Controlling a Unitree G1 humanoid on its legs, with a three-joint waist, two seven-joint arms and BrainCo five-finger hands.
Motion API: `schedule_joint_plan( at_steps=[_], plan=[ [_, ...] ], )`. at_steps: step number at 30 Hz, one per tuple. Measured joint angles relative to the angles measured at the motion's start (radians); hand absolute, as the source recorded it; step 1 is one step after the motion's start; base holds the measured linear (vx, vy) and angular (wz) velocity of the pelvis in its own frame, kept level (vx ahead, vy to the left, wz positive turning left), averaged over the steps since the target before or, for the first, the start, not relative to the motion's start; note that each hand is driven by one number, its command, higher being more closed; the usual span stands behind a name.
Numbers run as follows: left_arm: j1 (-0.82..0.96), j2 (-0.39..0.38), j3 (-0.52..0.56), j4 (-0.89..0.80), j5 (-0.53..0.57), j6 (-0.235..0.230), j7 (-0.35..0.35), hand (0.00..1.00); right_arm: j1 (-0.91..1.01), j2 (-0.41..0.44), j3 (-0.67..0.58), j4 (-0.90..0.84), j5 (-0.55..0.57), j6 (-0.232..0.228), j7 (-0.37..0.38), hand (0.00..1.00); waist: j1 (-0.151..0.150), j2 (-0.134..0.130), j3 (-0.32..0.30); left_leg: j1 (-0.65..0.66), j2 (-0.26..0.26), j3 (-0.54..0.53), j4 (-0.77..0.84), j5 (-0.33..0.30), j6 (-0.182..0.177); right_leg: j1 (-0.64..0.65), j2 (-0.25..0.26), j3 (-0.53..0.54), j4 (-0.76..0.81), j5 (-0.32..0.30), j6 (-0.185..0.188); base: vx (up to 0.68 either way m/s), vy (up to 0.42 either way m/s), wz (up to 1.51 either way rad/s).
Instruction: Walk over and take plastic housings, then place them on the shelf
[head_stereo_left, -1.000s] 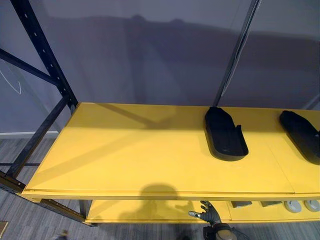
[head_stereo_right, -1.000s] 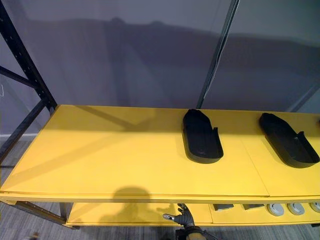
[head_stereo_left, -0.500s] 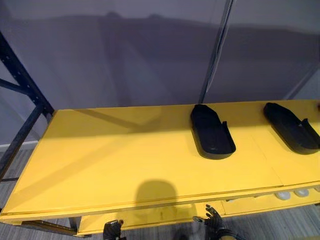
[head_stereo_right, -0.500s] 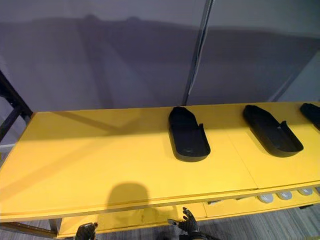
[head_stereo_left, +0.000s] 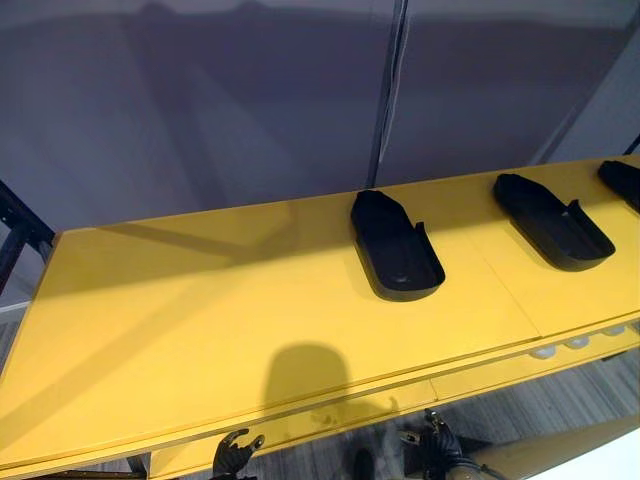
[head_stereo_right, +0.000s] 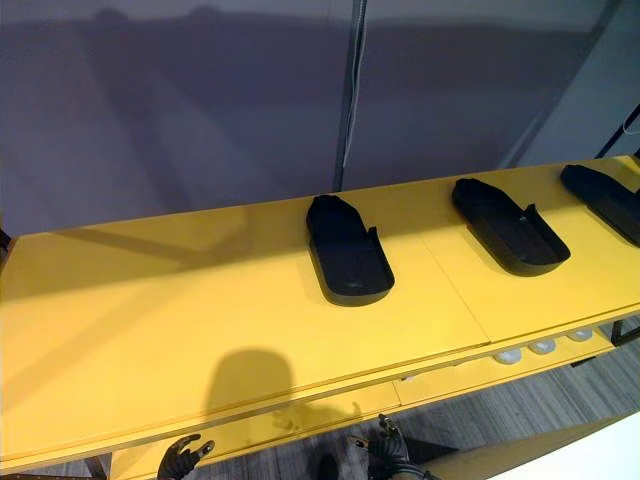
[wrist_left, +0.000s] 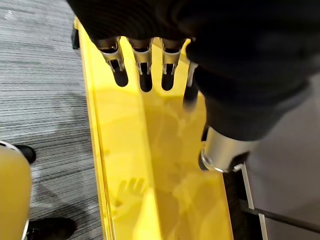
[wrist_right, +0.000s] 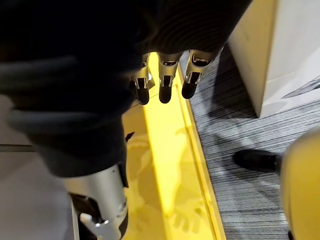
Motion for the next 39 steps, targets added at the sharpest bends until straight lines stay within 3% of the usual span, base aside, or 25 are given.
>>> schedule_joint_plan(
  at_steps=[6, 10, 12, 13, 14, 15, 16, 17, 19, 20, 21, 25, 28, 29, 30, 31, 32, 33, 35, 37, 38, 39],
  plan=[
    [-0.068, 0.002, -0.004, -0.003, 0.01, 0.0, 0.002, 0.0, -0.021, -0.009, 0.002, -0.076, -0.022, 0.001, -0.013, 0.0, 0.004, -0.006, 0.05, -0.062, -0.003, 0.079, 0.104, -0.041, 0.038, -0.07, 0.003, 0.088, 0.033, 0.037, 0.013, -0.12, 0.065, -0.46],
    [-0.125, 0.002, -0.006, -0.066, 0.028, -0.002, 0.017, 0.0, -0.072, -0.003, 0.009, -0.18, -0.056, 0.0, -0.026, 0.0, 0.003, -0.029, 0.068, -0.19, 0.007, 0.187, 0.196, -0.06, 0.086, -0.203, -0.001, 0.155, 0.069, 0.093, 0.064, -0.26, 0.048, -0.72],
    [-0.147, 0.006, -0.03, -0.071, 0.044, -0.008, 0.02, 0.0, -0.068, 0.0, 0.009, -0.181, -0.066, 0.001, -0.028, 0.0, 0.003, -0.028, 0.075, -0.199, 0.01, 0.2, 0.168, -0.038, 0.103, -0.271, -0.018, 0.055, 0.321, -0.072, 0.04, -0.13, 0.052, -0.21],
    [-0.15, 0.007, -0.048, -0.071, 0.057, -0.007, 0.02, 0.0, -0.059, 0.002, 0.009, -0.176, -0.066, 0.002, -0.03, 0.0, 0.003, -0.029, 0.075, -0.19, 0.005, 0.2, 0.145, -0.019, 0.104, -0.295, -0.047, 0.009, 0.534, -0.199, 0.045, -0.03, 0.063, 0.0],
    [-0.148, 0.008, -0.066, -0.071, 0.064, -0.006, 0.019, 0.0, -0.053, 0.003, 0.009, -0.167, -0.071, 0.002, -0.03, 0.0, 0.002, -0.033, 0.071, -0.185, -0.003, 0.198, 0.134, -0.01, 0.108, -0.286, -0.069, -0.009, 0.644, -0.265, 0.069, -0.01, 0.025, 0.07],
    [-0.14, 0.013, -0.08, -0.07, 0.077, -0.006, 0.016, 0.0, -0.054, 0.006, 0.009, -0.141, -0.083, 0.001, -0.031, 0.0, 0.001, -0.044, 0.065, -0.188, -0.017, 0.199, 0.132, -0.004, 0.111, -0.252, -0.1, -0.021, 0.728, -0.336, 0.104, 0.02, -0.013, 0.08],
    [-0.14, 0.01, -0.082, -0.07, 0.081, -0.004, 0.016, 0.0, -0.055, 0.006, 0.01, -0.123, -0.085, 0.001, -0.031, 0.0, 0.002, -0.054, 0.06, -0.192, -0.024, 0.199, 0.134, 0.0, 0.111, -0.23, -0.119, -0.03, 0.741, -0.362, 0.113, 0.05, -0.081, 0.0],
    [-0.143, 0.01, -0.075, -0.071, 0.083, 0.002, 0.016, 0.0, -0.072, 0.002, 0.021, -0.081, -0.097, 0.002, -0.031, 0.0, 0.015, -0.076, 0.048, -0.218, -0.037, 0.21, 0.153, 0.004, 0.106, -0.2, -0.153, -0.062, 0.663, -0.396, 0.134, 0.03, -0.102, -0.38],
    [-0.148, 0.008, -0.062, -0.067, 0.084, 0.008, 0.019, 0.0, -0.106, -0.018, 0.056, -0.057, -0.12, 0.003, -0.034, 0.0, 0.035, -0.079, 0.036, -0.252, -0.031, 0.235, 0.132, 0.029, 0.086, -0.19, -0.133, -0.089, 0.513, -0.385, 0.104, 0.0, -0.11, -0.8],
    [-0.15, 0.008, -0.062, -0.066, 0.084, 0.01, 0.02, 0.0, -0.138, -0.032, 0.066, -0.043, -0.126, 0.002, -0.038, 0.0, 0.037, -0.074, 0.031, -0.26, -0.02, 0.261, 0.101, 0.05, 0.085, -0.162, -0.106, -0.075, 0.399, -0.345, 0.043, -0.07, -0.08, -0.9],
    [-0.153, 0.008, -0.064, -0.061, 0.084, 0.011, 0.019, 0.0, -0.151, -0.04, 0.063, -0.032, -0.128, 0.003, -0.044, 0.0, 0.029, -0.073, 0.029, -0.261, -0.009, 0.279, 0.093, 0.072, 0.083, -0.154, -0.09, -0.053, 0.349, -0.305, 0.035, -0.09, -0.072, -0.77],
    [-0.14, 0.001, -0.093, -0.046, 0.093, 0.012, 0.017, 0.0, -0.123, -0.041, 0.056, -0.032, -0.15, 0.002, -0.046, 0.0, 0.026, -0.071, -0.003, -0.216, 0.001, 0.31, 0.074, 0.108, 0.064, -0.117, -0.066, 0.026, 0.254, -0.24, 0.027, -0.07, -0.054, -0.72],
    [-0.141, -0.002, -0.102, -0.043, 0.106, 0.012, 0.016, 0.0, -0.103, -0.039, 0.055, -0.024, -0.152, 0.003, -0.045, 0.0, 0.023, -0.05, -0.016, -0.201, 0.03, 0.362, 0.069, 0.111, 0.059, -0.124, -0.044, 0.047, 0.216, -0.197, 0.024, -0.1, -0.05, -0.7],
    [-0.133, -0.003, -0.093, -0.043, 0.107, 0.013, 0.016, 0.0, -0.107, -0.035, 0.056, -0.02, -0.152, 0.003, -0.044, 0.0, 0.025, -0.047, -0.015, -0.187, 0.042, 0.42, 0.063, 0.111, 0.059, -0.151, -0.081, -0.111, 0.274, -0.24, -0.012, -0.15, -0.06, -0.94],
    [-0.125, -0.002, -0.093, -0.043, 0.107, 0.013, 0.016, 0.0, -0.111, -0.034, 0.058, -0.018, -0.152, 0.003, -0.044, 0.0, 0.026, -0.045, -0.015, -0.173, 0.044, 0.453, 0.051, 0.108, 0.057, -0.174, -0.127, -0.226, 0.342, -0.266, -0.007, -0.13, -0.022, -1.23],
    [-0.105, 0.008, -0.094, -0.043, 0.107, 0.013, 0.016, 0.0, -0.125, -0.027, 0.074, -0.003, -0.152, 0.003, -0.043, 0.0, 0.028, -0.043, -0.018, -0.135, 0.051, 0.53, 0.026, 0.083, 0.041, -0.198, -0.225, -0.462, 0.458, -0.289, -0.001, -0.06, -0.022, -1.42],
    [-0.094, 0.022, -0.094, -0.021, 0.103, 0.015, 0.016, 0.0, -0.146, -0.017, 0.098, 0.028, -0.152, 0.003, -0.042, 0.0, 0.029, -0.061, -0.023, -0.119, 0.057, 0.585, 0.045, 0.074, 0.029, -0.202, -0.299, -0.641, 0.519, -0.32, -0.032, -0.02, -0.081, -1.4],
    [-0.094, 0.023, -0.096, -0.006, 0.101, 0.017, 0.015, 0.0, -0.15, -0.016, 0.102, 0.035, -0.152, 0.003, -0.041, 0.0, 0.028, -0.063, -0.023, -0.112, 0.063, 0.603, 0.067, 0.066, 0.018, -0.199, -0.311, -0.696, 0.528, -0.331, -0.053, 0.02, -0.234, -1.34],
    [-0.1, 0.013, -0.1, 0.025, 0.098, 0.023, 0.011, 0.0, -0.137, -0.027, 0.113, 0.039, -0.152, 0.003, -0.041, 0.0, 0.029, -0.04, -0.014, -0.122, 0.132, 0.598, 0.18, 0.033, 0.014, -0.19, -0.229, -0.619, 0.481, -0.327, -0.083, 0.01, -0.242, -1.03],
    [-0.105, 0.023, -0.096, 0.036, 0.098, 0.023, 0.011, 0.0, -0.131, -0.023, 0.133, 0.037, -0.151, 0.003, -0.041, 0.0, 0.027, -0.04, -0.01, -0.155, 0.202, 0.552, 0.303, -0.016, 0.016, -0.177, -0.15, -0.558, 0.409, -0.316, -0.093, -0.04, -0.242, -1.15],
    [-0.11, 0.029, -0.096, 0.04, 0.096, 0.023, 0.01, 0.0, -0.125, -0.025, 0.136, 0.037, -0.149, 0.003, -0.043, 0.0, 0.023, -0.037, 0.0, -0.184, 0.233, 0.517, 0.37, -0.036, -0.006, -0.16, -0.107, -0.531, 0.37, -0.312, -0.097, -0.05, -0.277, -1.33],
    [-0.122, 0.03, -0.096, 0.039, 0.096, 0.023, 0.008, 0.0, -0.108, -0.027, 0.134, 0.037, -0.147, 0.003, -0.044, 0.0, 0.024, -0.048, 0.012, -0.214, 0.233, 0.46, 0.397, -0.037, -0.004, -0.145, -0.085, -0.517, 0.347, -0.312, -0.097, -0.04, -0.226, -0.95]
  ],
)
